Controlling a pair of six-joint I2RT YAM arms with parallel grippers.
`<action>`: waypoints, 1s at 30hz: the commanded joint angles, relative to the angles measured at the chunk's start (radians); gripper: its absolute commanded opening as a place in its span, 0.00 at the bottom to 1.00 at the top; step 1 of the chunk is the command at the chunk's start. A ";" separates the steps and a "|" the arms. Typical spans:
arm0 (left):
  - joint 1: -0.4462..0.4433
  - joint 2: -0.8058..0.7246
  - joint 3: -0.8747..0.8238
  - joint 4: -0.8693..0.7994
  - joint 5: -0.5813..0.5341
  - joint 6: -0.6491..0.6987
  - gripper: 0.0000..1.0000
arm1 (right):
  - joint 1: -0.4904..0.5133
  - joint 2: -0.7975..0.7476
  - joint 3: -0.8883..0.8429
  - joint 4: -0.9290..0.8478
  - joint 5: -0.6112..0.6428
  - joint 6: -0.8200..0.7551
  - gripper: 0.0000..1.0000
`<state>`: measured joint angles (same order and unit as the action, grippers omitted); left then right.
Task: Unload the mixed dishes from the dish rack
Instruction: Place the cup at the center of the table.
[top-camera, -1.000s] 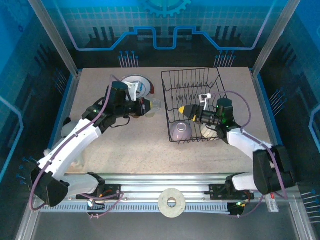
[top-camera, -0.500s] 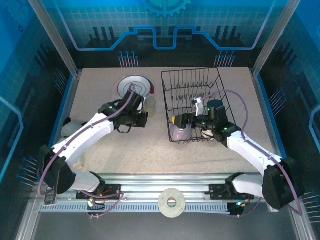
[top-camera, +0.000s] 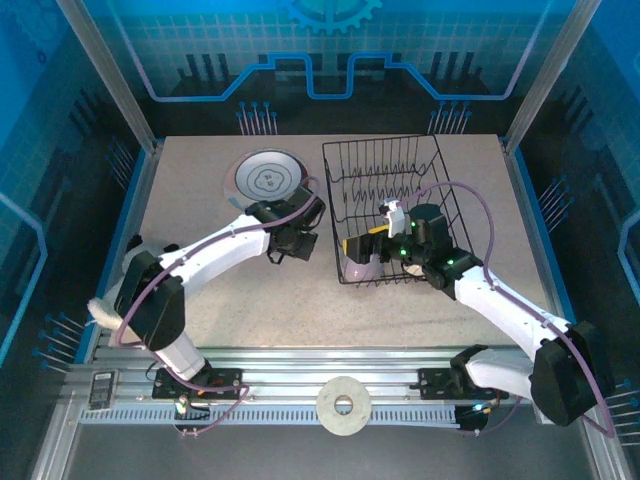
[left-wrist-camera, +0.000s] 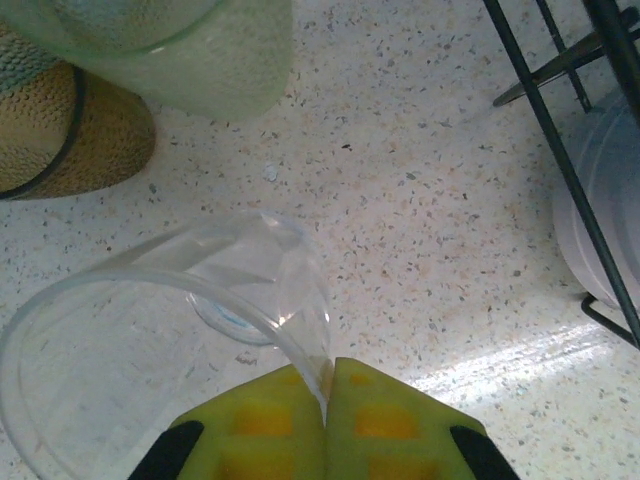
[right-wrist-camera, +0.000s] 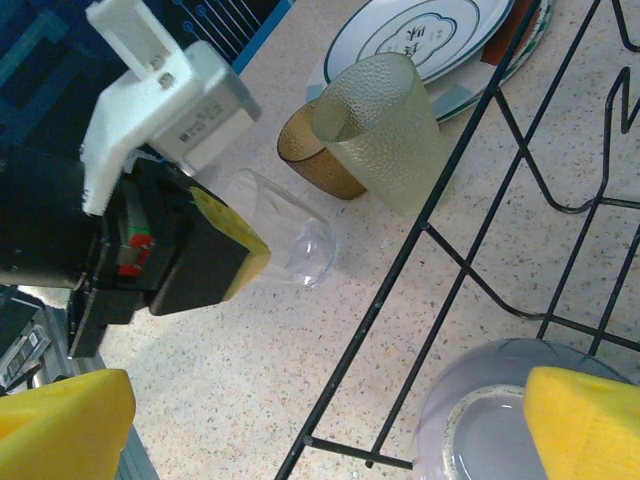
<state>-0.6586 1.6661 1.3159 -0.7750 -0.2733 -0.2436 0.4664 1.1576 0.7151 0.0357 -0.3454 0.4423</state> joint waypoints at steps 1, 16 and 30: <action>-0.007 0.038 0.047 -0.015 -0.055 0.040 0.00 | 0.016 -0.010 0.031 -0.016 0.016 -0.026 1.00; -0.006 0.178 0.108 0.014 -0.087 0.130 0.00 | 0.017 -0.006 0.031 -0.019 0.026 -0.030 1.00; 0.006 0.235 0.157 0.035 -0.103 0.162 0.00 | 0.018 0.002 0.031 -0.017 0.030 -0.034 1.00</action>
<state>-0.6575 1.8900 1.4384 -0.7467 -0.3489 -0.1036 0.4706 1.1580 0.7151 0.0223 -0.3229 0.4259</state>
